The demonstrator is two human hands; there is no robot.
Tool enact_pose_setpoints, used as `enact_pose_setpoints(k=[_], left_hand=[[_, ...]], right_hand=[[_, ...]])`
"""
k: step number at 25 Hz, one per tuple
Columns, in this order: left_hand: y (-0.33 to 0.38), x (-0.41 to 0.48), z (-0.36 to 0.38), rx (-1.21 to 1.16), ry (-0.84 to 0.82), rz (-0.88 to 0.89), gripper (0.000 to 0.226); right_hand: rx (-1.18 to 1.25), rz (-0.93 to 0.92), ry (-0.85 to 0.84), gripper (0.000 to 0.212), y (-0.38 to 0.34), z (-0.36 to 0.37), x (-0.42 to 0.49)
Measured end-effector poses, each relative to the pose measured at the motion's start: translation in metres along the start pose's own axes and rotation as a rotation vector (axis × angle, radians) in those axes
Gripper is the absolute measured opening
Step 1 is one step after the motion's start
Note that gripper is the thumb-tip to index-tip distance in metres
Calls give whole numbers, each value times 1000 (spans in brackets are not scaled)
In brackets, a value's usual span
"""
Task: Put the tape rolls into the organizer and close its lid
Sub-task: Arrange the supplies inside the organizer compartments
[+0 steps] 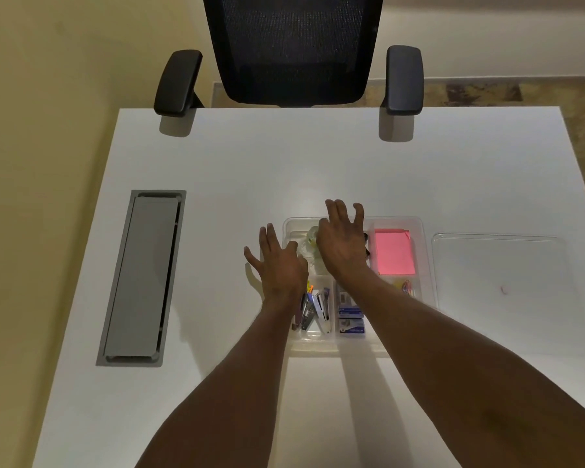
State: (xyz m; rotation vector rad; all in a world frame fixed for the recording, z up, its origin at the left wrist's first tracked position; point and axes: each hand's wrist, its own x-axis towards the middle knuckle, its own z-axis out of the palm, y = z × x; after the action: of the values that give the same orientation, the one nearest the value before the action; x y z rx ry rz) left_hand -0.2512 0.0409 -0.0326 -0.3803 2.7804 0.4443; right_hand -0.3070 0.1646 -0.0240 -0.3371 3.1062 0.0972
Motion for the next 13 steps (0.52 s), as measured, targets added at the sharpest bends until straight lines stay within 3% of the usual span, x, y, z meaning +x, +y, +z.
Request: enact_pose_setpoints(k=[3, 6, 13], left_hand=[[0, 0, 0, -16, 34, 27, 30], [1, 2, 0, -2, 11, 98, 28], [7, 12, -5, 88, -43, 56, 19]], right_hand=[[43, -21, 71, 19, 5, -1, -13], [61, -83, 16, 23, 7, -1, -25], [65, -70, -34, 24, 6, 0, -31]])
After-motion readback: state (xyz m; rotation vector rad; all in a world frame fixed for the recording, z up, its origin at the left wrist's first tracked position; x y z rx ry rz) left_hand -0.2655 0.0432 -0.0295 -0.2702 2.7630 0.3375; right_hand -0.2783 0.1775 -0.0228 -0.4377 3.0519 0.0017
